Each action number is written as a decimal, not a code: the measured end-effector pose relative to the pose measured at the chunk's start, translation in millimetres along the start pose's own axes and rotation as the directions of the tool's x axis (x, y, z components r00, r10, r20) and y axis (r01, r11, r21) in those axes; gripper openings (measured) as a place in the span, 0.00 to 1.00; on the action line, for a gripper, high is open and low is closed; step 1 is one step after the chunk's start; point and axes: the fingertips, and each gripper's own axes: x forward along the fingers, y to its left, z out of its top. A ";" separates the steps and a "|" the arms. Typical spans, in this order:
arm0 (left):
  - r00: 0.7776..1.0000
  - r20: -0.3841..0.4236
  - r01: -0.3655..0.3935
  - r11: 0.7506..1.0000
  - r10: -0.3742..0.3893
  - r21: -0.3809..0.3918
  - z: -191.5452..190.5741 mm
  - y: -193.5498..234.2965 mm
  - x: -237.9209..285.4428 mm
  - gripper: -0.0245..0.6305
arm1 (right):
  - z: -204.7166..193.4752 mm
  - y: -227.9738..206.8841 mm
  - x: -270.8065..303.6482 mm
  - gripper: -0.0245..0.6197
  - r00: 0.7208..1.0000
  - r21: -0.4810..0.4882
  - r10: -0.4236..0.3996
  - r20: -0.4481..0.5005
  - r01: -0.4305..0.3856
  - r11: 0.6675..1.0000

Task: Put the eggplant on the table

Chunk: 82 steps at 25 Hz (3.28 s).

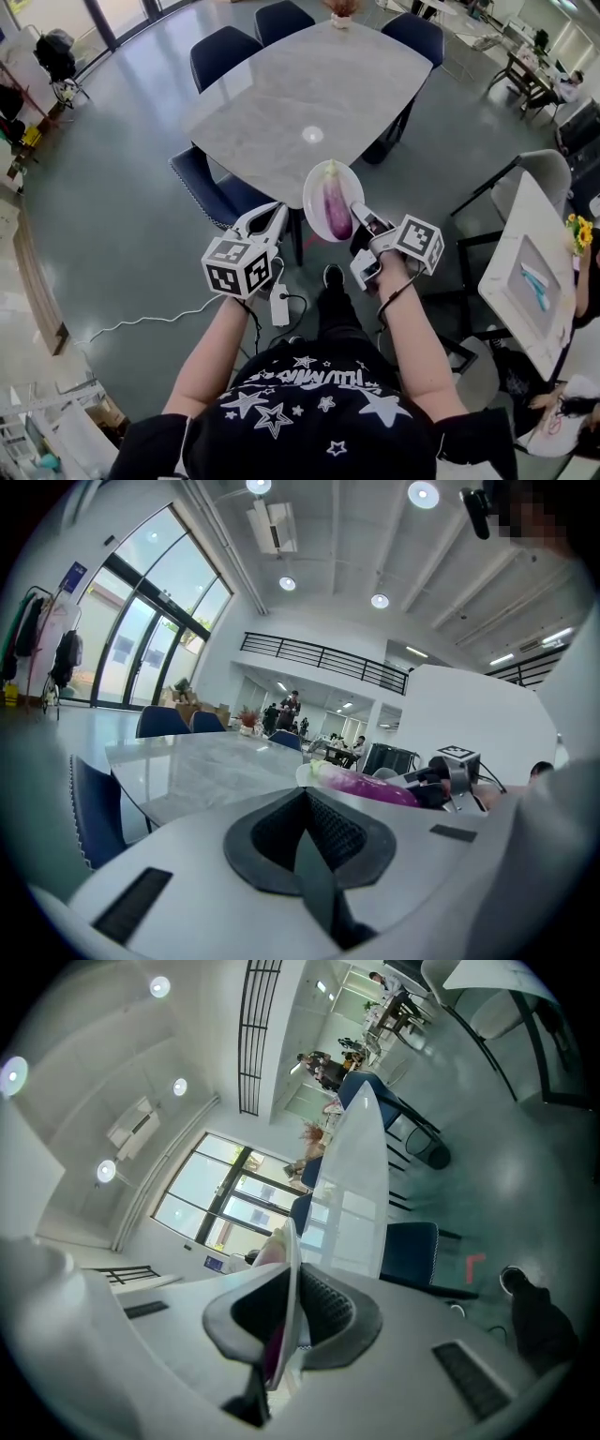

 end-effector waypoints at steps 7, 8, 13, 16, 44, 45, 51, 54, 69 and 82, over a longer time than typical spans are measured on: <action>1.000 -0.013 -0.004 1.000 0.004 0.004 14.0 23.5 63.8 0.05 | 46.5 -16.9 46.1 0.09 1.000 0.006 0.010 -0.017 -0.010 1.000; 1.000 -0.015 -0.004 1.000 0.005 0.007 18.2 24.2 74.6 0.05 | 57.2 -18.8 51.1 0.09 1.000 0.007 0.010 -0.018 -0.010 1.000; 1.000 -0.022 -0.011 1.000 0.011 0.013 37.2 30.2 128.7 0.05 | 109.7 -28.5 75.1 0.09 1.000 0.005 0.009 -0.022 -0.008 1.000; 1.000 -0.020 -0.020 1.000 0.020 0.009 47.8 35.4 158.9 0.05 | 136.9 -33.9 89.5 0.09 0.999 0.004 0.011 -0.030 -0.011 1.000; 0.987 -0.033 -0.158 0.987 0.157 -0.026 70.9 72.9 281.8 0.05 | 239.3 -83.2 182.7 0.09 0.979 -0.044 0.011 -0.201 -0.021 0.999; 0.987 -0.032 -0.157 0.987 0.157 -0.026 72.4 75.2 284.4 0.05 | 240.1 -83.4 184.8 0.09 0.980 -0.044 0.012 -0.201 -0.021 0.999; 0.989 -0.044 -0.140 0.990 0.140 -0.015 75.8 83.5 307.6 0.05 | 252.2 -92.7 198.4 0.09 0.980 -0.045 -0.001 -0.201 -0.009 0.999; 0.988 -0.043 -0.148 0.989 0.147 -0.029 79.9 99.0 317.9 0.05 | 255.6 -94.2 215.5 0.09 0.977 -0.035 0.000 -0.212 -0.008 0.999; 0.982 -0.074 -0.177 0.982 0.172 -0.066 91.2 191.8 362.4 0.05 | 271.9 -103.9 326.6 0.09 0.973 -0.034 -0.038 -0.229 0.031 0.999; 0.976 -0.123 -0.194 0.975 0.181 -0.108 72.0 238.0 382.6 0.05 | 271.1 -146.9 380.6 0.09 0.965 -0.013 -0.113 -0.237 0.113 0.994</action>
